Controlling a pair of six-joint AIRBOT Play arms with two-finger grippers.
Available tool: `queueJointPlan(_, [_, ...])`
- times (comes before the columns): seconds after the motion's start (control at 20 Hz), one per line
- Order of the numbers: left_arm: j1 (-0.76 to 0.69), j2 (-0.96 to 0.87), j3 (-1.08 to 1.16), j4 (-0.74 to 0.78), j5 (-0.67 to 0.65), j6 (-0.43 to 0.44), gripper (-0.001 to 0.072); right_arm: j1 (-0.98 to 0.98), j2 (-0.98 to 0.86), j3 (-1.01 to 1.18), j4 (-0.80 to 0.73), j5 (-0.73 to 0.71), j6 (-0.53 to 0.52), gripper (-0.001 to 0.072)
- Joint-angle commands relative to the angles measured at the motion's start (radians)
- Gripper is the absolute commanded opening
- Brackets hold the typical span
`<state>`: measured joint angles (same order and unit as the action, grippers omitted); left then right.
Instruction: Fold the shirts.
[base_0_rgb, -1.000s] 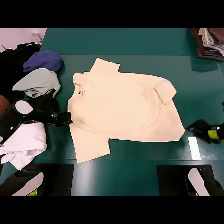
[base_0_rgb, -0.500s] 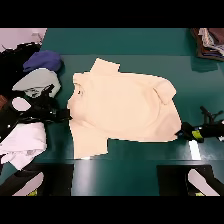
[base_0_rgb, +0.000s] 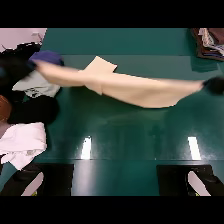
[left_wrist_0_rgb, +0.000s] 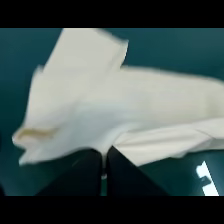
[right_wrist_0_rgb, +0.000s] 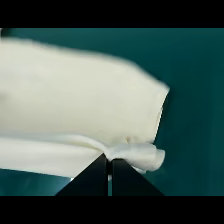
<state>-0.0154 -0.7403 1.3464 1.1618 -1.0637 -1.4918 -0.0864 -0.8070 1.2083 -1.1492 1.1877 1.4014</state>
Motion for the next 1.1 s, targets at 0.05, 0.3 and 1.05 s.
queueJointPlan(0.05, [0.001,0.037,0.495,0.035,-0.011,-0.002,0.0025,0.013,0.08,0.421,-0.007,-0.06,0.001,0.0014])
queueJointPlan(0.3, [0.001,0.037,0.785,0.036,-0.001,-0.004,0.0024,0.013,0.085,0.677,-0.019,0.009,0.003,0.0013])
queueJointPlan(1.05, [0.001,-0.22,0.145,-0.002,-0.198,-0.026,0.0025,0.014,-0.311,0.465,-0.108,0.319,0.076,0.0013])
